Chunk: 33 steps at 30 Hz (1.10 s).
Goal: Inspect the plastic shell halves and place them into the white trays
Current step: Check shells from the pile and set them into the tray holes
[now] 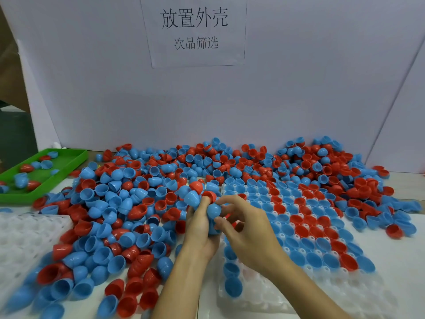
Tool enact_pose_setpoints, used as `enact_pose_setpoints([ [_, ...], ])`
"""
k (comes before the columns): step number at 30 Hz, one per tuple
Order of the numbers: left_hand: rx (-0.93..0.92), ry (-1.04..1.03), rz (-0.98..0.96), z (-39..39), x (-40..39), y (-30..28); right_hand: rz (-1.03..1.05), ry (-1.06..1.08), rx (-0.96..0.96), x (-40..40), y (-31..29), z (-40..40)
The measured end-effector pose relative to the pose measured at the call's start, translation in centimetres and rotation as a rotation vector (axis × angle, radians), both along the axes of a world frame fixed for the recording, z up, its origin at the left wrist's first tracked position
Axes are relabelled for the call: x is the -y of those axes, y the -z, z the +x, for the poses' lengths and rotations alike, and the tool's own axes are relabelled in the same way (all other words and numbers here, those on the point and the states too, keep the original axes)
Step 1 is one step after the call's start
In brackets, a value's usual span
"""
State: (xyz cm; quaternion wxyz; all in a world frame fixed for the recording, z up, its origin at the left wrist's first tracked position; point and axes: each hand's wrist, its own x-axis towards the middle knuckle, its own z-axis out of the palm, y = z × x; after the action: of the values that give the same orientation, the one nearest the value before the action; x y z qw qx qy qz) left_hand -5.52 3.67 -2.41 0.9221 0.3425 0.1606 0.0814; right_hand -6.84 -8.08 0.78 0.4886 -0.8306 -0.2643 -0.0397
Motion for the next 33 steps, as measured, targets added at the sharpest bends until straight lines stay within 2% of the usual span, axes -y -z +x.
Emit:
enact_pose_setpoints([
  [5, -0.011, 0.006, 0.031, 0.1, 0.0, 0.2, 0.154, 0.062, -0.037, -0.1, 0.4, 0.1],
  [9, -0.03, 0.014, -0.004, 0.2, 0.0, 0.0, 0.198, 0.052, -0.078, -0.1, 0.4, 0.2],
  [11, -0.04, 0.022, -0.056, 0.2, -0.1, 0.0, 0.146, 0.068, -0.033, 0.0, 0.5, 0.3],
  [13, -0.049, 0.024, -0.074, 0.1, -0.1, 0.1, 0.01, 0.075, 0.068, 0.1, 0.6, 0.5],
  [15, -0.048, 0.025, -0.057, 0.2, 0.1, 0.3, -0.122, 0.055, 0.159, 0.0, 0.4, 0.8],
  [19, -0.057, 0.019, -0.014, 0.3, 0.2, 0.4, -0.254, 0.015, 0.262, 0.0, -0.2, 1.7],
  [23, -0.06, 0.027, 0.039, 0.2, 0.1, 0.3, -0.282, -0.021, 0.368, 0.2, -0.3, 1.8],
  [27, -0.045, 0.061, 0.046, -0.2, 0.3, 0.0, -0.356, -0.053, 0.581, 0.8, -0.1, 1.4],
  [30, -0.039, 0.102, -0.012, -0.4, 0.4, 0.0, -0.453, -0.089, 0.678, 1.1, -0.3, 1.2],
  [33, -0.017, 0.163, -0.126, -0.5, 0.6, -0.1, -0.437, -0.122, 0.717, 1.1, -0.4, 1.1],
])
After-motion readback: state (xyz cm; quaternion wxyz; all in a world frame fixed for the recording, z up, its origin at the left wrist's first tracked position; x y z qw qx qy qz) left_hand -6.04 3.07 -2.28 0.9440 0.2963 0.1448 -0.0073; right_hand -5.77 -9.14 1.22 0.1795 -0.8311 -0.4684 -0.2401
